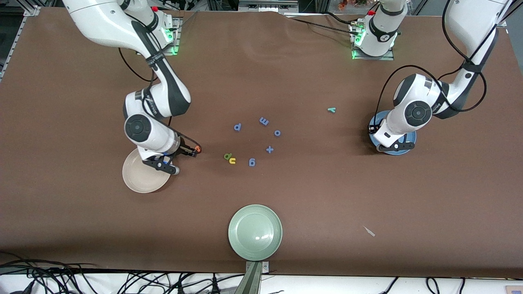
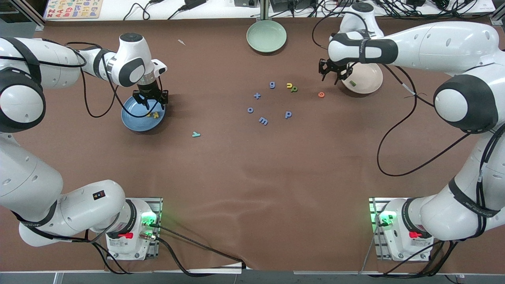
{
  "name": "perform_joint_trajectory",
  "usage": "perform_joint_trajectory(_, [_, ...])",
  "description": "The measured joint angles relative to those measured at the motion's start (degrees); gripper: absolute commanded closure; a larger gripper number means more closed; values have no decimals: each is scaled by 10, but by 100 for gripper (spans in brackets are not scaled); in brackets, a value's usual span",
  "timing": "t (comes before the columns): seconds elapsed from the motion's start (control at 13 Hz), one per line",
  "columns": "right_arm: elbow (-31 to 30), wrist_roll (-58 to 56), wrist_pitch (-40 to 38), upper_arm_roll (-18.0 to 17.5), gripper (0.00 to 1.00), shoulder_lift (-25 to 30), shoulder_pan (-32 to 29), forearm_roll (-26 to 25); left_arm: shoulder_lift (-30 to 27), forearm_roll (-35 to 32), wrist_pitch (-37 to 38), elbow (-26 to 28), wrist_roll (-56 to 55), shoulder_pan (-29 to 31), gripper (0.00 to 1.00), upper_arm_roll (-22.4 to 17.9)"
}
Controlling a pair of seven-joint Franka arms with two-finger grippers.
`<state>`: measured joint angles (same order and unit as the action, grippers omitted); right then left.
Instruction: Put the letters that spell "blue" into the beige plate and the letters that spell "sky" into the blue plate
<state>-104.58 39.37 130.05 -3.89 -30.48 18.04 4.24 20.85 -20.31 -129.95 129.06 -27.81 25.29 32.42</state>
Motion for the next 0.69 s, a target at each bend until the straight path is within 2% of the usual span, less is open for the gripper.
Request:
perform_joint_trajectory(0.46, [-83,38,124,-4,33,-1,20,0,-10,18,12,8,-186,4,36,113])
perform_joint_trajectory(0.69, [-109,53,159,-5,33,-1,31,0,-11,84,-20,34,-226,6,36,119])
